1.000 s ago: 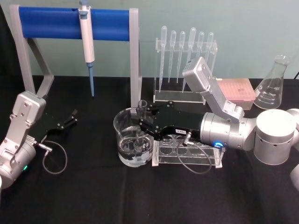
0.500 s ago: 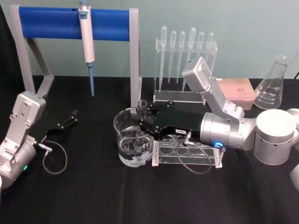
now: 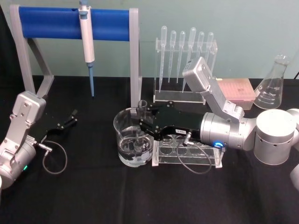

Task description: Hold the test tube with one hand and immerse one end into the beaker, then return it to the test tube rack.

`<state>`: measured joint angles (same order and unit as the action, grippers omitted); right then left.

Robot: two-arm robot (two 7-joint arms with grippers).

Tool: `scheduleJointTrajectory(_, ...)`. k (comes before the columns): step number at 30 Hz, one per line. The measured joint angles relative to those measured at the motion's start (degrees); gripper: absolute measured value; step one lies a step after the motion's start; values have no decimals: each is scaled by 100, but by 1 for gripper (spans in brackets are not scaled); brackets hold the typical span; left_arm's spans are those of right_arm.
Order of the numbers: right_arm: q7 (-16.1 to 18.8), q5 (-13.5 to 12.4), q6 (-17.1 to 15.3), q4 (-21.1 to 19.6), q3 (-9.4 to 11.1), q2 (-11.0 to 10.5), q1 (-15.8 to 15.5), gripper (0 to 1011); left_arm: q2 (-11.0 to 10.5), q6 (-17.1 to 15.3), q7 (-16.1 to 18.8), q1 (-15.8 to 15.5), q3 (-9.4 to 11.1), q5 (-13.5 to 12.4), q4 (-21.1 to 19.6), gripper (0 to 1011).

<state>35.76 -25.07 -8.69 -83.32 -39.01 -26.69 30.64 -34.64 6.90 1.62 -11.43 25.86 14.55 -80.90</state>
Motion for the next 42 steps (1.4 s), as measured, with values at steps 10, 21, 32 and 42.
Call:
scheduleJointTrajectory(10, 0, 0, 0, 0, 0, 0, 0, 225, 0, 0, 0, 0, 0, 0, 0, 1000)
scheduleJointTrajectory(21, 112, -63, -56, -118, 68, -52, 21, 225, 0, 0, 0, 0, 0, 0, 0, 1000)
scheduleJointTrajectory(32, 171, -461, -424, -1032, 431, -486, 131, 225, 0, 0, 0, 0, 0, 0, 0, 1000)
scheduleJointTrajectory(42, 133, -899, -526, -1943, 857, -1114, -17, 225, 0, 0, 0, 0, 0, 0, 0, 1000)
